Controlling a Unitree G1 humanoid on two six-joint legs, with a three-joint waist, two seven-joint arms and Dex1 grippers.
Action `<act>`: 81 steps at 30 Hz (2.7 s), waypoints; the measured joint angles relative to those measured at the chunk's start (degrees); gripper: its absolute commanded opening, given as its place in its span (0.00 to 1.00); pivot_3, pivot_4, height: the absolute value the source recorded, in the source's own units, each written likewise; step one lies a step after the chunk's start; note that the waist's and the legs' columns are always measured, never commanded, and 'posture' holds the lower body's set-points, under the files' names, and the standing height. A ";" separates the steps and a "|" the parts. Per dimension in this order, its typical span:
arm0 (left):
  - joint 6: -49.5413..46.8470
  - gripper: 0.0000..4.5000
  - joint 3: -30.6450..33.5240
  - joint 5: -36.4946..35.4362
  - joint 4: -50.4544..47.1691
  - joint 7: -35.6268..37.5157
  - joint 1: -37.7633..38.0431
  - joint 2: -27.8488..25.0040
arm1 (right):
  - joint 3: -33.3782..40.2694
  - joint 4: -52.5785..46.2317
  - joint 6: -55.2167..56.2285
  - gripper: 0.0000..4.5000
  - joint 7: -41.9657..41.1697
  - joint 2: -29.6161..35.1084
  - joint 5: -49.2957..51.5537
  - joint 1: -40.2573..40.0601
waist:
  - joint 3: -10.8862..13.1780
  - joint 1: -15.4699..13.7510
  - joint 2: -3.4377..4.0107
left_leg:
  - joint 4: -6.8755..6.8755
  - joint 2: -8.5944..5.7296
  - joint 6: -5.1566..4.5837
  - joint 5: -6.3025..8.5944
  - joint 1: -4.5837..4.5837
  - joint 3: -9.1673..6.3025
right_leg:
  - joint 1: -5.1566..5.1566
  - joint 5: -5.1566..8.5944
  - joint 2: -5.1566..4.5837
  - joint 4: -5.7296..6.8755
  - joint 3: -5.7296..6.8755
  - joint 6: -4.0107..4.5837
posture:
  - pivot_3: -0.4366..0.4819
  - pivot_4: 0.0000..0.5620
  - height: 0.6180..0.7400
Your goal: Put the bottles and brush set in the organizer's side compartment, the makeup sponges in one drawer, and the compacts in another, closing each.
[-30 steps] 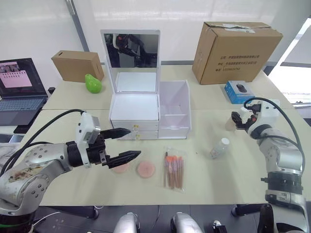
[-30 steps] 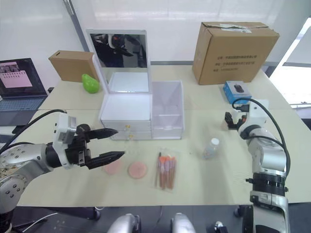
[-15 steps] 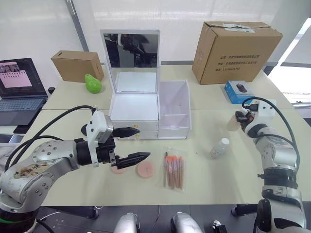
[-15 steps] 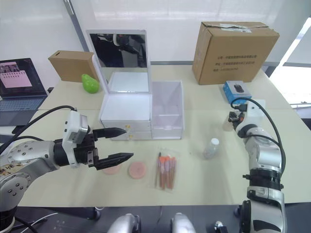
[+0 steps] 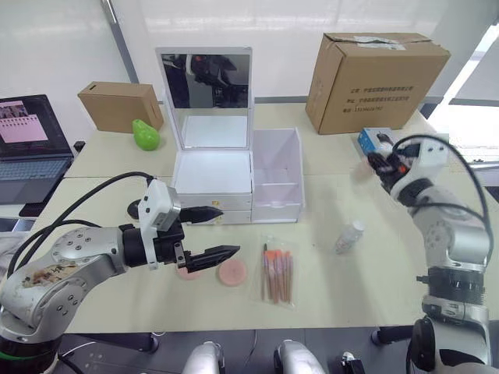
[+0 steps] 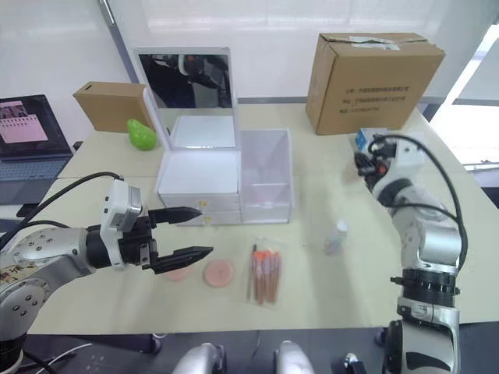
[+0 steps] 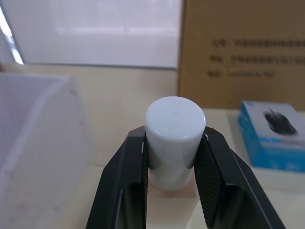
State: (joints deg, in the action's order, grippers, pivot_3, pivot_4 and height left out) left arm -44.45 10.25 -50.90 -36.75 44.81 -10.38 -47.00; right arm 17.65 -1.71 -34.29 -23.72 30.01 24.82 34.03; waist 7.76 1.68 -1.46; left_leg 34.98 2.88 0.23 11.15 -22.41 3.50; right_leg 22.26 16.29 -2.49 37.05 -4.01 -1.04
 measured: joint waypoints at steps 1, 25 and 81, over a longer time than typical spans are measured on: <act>0.05 1.00 0.09 0.03 0.39 0.15 0.18 0.00 | -0.08 -2.40 -2.52 0.23 -0.35 0.06 2.02 1.01 | 0.00 -0.01 0.00 | 0.00 0.00 0.00 0.00 0.00 -0.01 | 0.00 0.00 0.00 -0.01 0.02 0.00 | 0.48 0.27 1.00; 0.79 1.00 0.73 1.79 3.79 2.00 0.74 -0.21 | -17.42 -10.74 -18.50 0.23 3.67 -4.66 1.56 3.05 | 0.01 -0.67 -0.04 | 0.08 -0.03 0.00 0.00 -0.22 -0.04 | 0.12 0.00 -0.02 -0.05 0.05 0.01 | 0.48 0.27 1.00; 31.91 1.00 19.97 26.39 63.69 17.34 7.15 -12.45 | 19.26 3.83 13.57 0.99 -35.67 21.33 1.68 -36.89 | 0.05 -0.81 -0.12 | -0.29 0.23 -0.01 0.03 -0.23 0.04 | 0.09 0.12 -0.16 -0.79 0.17 -0.11 | 0.48 0.27 1.00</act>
State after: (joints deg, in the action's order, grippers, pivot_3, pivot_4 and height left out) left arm -12.54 30.22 -24.51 26.94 62.15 -3.23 -59.46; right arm 36.91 2.11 -20.72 -59.39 51.34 26.49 -2.86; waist 7.81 0.87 -1.59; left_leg 34.68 3.11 0.22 11.18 -22.64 3.54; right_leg 22.35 16.42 -2.64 36.26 -3.84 -1.15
